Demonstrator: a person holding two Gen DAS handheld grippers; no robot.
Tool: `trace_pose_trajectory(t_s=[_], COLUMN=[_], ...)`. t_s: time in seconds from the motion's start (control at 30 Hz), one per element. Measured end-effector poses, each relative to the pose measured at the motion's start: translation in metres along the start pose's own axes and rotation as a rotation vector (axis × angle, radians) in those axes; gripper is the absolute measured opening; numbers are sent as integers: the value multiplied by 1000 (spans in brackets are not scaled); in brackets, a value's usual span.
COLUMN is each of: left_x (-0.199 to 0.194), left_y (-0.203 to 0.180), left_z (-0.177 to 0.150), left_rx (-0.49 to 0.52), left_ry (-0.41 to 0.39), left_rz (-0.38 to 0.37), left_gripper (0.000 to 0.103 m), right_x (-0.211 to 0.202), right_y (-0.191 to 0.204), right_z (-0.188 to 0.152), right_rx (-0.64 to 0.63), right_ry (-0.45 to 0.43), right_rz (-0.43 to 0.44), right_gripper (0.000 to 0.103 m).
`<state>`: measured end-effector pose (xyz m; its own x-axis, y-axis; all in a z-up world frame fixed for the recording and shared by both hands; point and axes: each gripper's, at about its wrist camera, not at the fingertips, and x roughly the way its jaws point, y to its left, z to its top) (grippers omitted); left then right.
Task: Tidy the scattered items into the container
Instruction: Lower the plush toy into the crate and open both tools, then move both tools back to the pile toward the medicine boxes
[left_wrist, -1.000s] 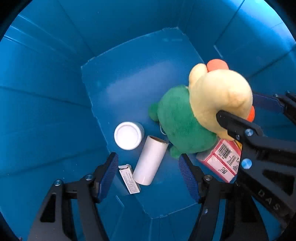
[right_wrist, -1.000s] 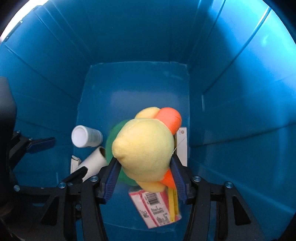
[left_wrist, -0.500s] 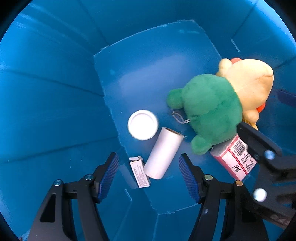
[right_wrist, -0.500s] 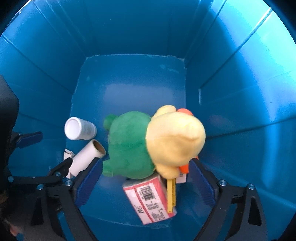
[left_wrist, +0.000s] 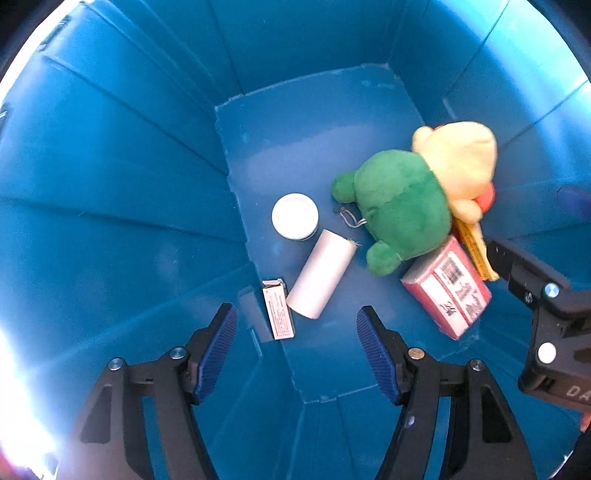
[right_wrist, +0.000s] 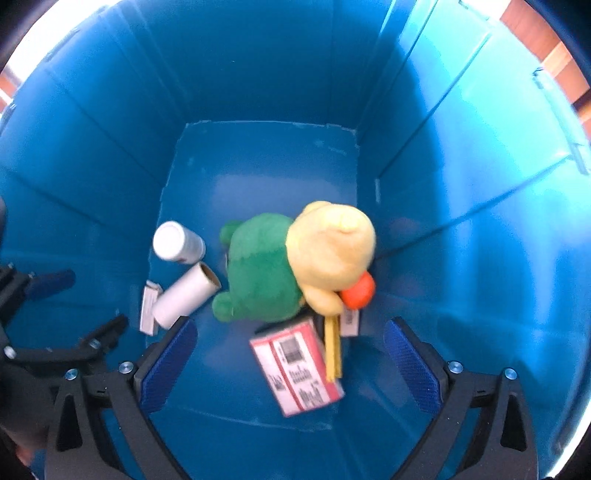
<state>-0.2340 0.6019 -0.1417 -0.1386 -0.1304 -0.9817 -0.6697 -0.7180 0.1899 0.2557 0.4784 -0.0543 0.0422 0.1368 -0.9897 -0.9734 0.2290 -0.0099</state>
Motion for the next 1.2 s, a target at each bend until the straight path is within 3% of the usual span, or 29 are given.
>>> trace_pose_trajectory(t_s=[0.33,0.67,0.9,1.2], left_x=[-85,-128,-137,-135], left_y=[5,44,105,213], left_z=[-52,-108,-153,-222], left_rx=[21,-11,-55,-118], left_ry=[-155,-271,-320,-380], left_rz=[-82,-67,-74,-15], left_gripper=[67,67,67,67], right_x=[-65,-104,-130,-150], right_y=[10,66,138,252], right_z=[-36,-59,-67,-77], right_rx=[-44,-132,-194,-233], right_ry=[-117,-181,-231,-299], right_rz=[16,-5,-17,-8], right_gripper=[102,102,102,102])
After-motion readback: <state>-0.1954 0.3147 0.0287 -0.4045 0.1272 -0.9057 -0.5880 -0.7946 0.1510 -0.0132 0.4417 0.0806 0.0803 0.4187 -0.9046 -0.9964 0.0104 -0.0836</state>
